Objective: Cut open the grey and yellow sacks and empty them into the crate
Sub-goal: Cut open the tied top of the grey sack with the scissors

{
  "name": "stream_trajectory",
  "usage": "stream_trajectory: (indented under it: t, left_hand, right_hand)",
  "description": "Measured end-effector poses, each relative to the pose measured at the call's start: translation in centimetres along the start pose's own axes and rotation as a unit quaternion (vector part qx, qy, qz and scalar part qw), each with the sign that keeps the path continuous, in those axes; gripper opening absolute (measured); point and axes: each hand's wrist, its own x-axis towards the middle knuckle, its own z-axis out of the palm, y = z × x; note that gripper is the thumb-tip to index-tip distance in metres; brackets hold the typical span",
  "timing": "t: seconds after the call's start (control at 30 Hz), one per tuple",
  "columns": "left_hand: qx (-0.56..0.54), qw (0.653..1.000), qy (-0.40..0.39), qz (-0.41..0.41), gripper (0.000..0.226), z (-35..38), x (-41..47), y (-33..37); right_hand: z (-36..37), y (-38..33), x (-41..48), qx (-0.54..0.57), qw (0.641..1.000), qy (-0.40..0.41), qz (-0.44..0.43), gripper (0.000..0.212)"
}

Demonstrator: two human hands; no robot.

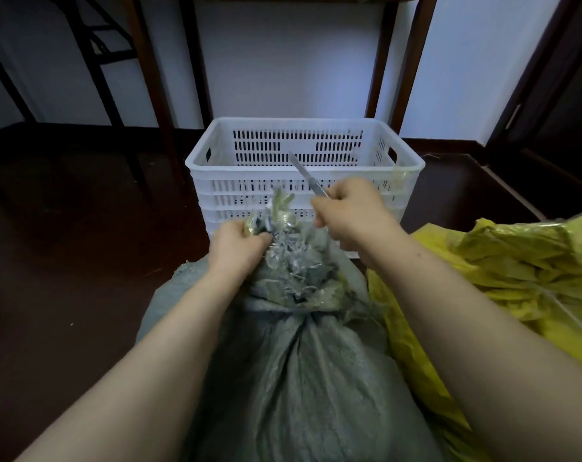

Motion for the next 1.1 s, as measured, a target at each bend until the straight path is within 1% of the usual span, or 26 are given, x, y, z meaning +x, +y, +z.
stream_trajectory:
  t: [0.03, 0.1, 0.17, 0.2, 0.27, 0.3, 0.37, 0.4, 0.43, 0.47, 0.5, 0.53, 0.57, 0.6, 0.7, 0.83, 0.97, 1.03, 1.1]
  left_hand:
    - [-0.033, 0.999, -0.017, -0.001, 0.008, 0.2, -0.1, 0.8]
    - [-0.072, 0.995, -0.071, -0.003, 0.004, 0.5, -0.8, 1.8]
    - [-0.114, 0.986, -0.122, -0.013, 0.008, 0.3, -1.4, 2.3]
    - [-0.141, 0.980, -0.136, -0.024, 0.014, 0.1, -1.6, 2.5]
    - [-0.210, 0.964, -0.152, -0.052, 0.021, -0.4, -1.7, 2.7]
    - [-0.245, 0.954, -0.163, -0.065, 0.020, -0.7, -1.9, 2.8]
    - [-0.284, 0.935, -0.201, -0.069, 0.008, -1.1, -2.0, 2.9]
    - [-0.289, 0.933, -0.205, -0.066, 0.006, -1.4, -2.0, 2.9]
    - [-0.295, 0.935, -0.184, -0.069, 0.009, -1.6, -1.9, 2.9]
    - [-0.300, 0.941, -0.132, -0.081, 0.009, -1.9, -1.4, 2.7]
    - [-0.310, 0.943, -0.063, -0.100, 0.010, -2.4, -0.9, 2.4]
    - [-0.321, 0.940, -0.002, -0.115, 0.010, -3.0, -0.3, 2.1]
    - [-0.326, 0.937, 0.034, -0.122, 0.009, -3.6, 0.1, 1.9]
    - [-0.322, 0.938, 0.044, -0.118, 0.008, -4.0, 0.4, 1.7]
    - [-0.296, 0.949, 0.045, -0.095, 0.009, -4.1, 0.7, 1.4]
    - [-0.282, 0.956, 0.042, -0.065, 0.006, -4.5, 0.9, 1.6]
    - [-0.260, 0.963, 0.021, -0.064, 0.005, -4.9, 0.6, 1.5]
    - [-0.247, 0.966, -0.013, -0.074, 0.006, -5.2, 0.6, 1.4]
    - [-0.226, 0.969, -0.068, -0.075, 0.011, -5.6, 0.4, 1.4]
  right_hand:
    - [0.5, 0.8, 0.0, 0.010, 1.000, -0.020, 0.018, 0.019]
    - [1.0, 1.9, 0.2, 0.026, 0.999, -0.018, 0.018, 0.031]
    - [1.2, 2.3, 0.5, 0.036, 0.999, -0.013, 0.017, 0.043]
    - [1.3, 2.5, 0.5, 0.042, 0.999, -0.014, 0.022, 0.045]
    - [1.5, 3.2, 0.7, 0.049, 0.998, -0.007, 0.033, 0.039]
    - [1.7, 3.5, 0.8, 0.049, 0.998, 0.001, 0.035, 0.033]
    - [2.0, 3.8, 0.9, 0.049, 0.998, 0.010, 0.036, 0.024]
    - [2.1, 3.9, 1.0, 0.050, 0.998, 0.017, 0.037, 0.023]
    - [2.0, 4.1, 1.0, 0.050, 0.997, 0.030, 0.041, 0.022]
    - [1.6, 4.3, 1.2, 0.050, 0.997, 0.048, 0.046, 0.019]
    - [1.0, 4.6, 1.4, 0.052, 0.995, 0.071, 0.050, 0.015]
    - [0.2, 4.9, 1.6, 0.056, 0.993, 0.095, 0.050, 0.012]
    - [-0.5, 5.2, 1.7, 0.055, 0.991, 0.114, 0.048, 0.012]
    - [-1.0, 5.4, 1.8, 0.046, 0.990, 0.126, 0.044, 0.013]
    - [-1.3, 5.3, 1.9, 0.015, 0.990, 0.140, 0.031, 0.018]
    - [-1.9, 5.2, 2.3, 0.033, 0.987, 0.158, 0.020, 0.022]
    - [-2.2, 5.5, 2.2, 0.058, 0.986, 0.151, 0.029, 0.022]
    - [-2.3, 5.7, 2.2, 0.070, 0.985, 0.151, 0.044, 0.021]
    - [-2.8, 5.9, 2.2, 0.093, 0.981, 0.158, 0.056, 0.012]
